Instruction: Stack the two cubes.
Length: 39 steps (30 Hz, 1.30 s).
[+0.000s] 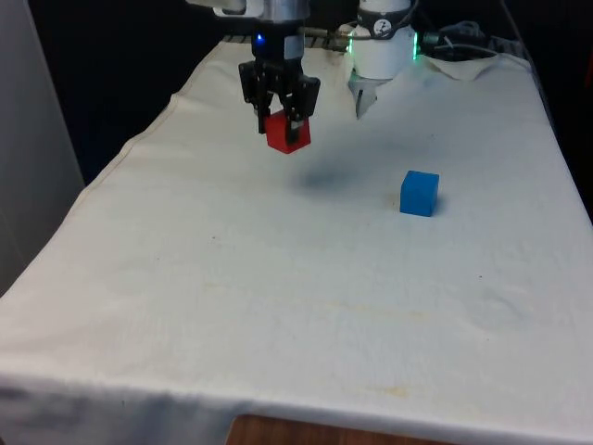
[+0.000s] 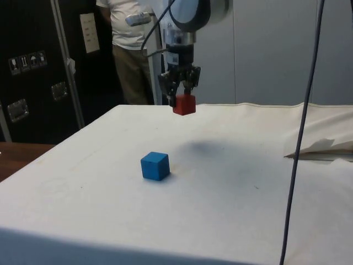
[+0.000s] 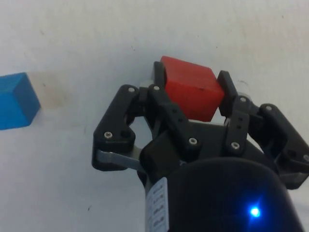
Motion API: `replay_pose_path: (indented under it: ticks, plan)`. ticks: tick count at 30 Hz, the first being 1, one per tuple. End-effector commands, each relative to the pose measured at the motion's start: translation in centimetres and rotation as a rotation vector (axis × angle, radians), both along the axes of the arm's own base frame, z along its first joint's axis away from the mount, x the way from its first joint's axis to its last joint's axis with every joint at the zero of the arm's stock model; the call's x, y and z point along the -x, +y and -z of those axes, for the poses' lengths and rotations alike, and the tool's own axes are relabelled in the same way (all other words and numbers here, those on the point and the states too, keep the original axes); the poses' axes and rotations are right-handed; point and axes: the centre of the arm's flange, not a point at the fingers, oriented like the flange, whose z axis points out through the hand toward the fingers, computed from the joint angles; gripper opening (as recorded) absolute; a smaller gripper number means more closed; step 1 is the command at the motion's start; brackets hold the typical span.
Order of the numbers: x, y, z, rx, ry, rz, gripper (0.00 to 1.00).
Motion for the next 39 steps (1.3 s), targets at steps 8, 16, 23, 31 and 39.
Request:
replay_pose_path:
  ticks: [8, 16, 23, 31, 39]
  plan:
    - [-0.4, 0.5, -2.3, 0.0, 0.01, 0.007, 0.03]
    - [-0.7, 2.0, -3.4, 0.018, 0.008, 0.008, 0.03]
    - [-0.9, 3.3, -4.1, 0.035, 0.002, 0.007, 0.03]
    - [-1.1, 5.0, -4.5, 0.052, -0.004, 0.007, 0.03]
    - [-1.3, 7.0, -4.7, 0.066, -0.007, 0.004, 0.03]
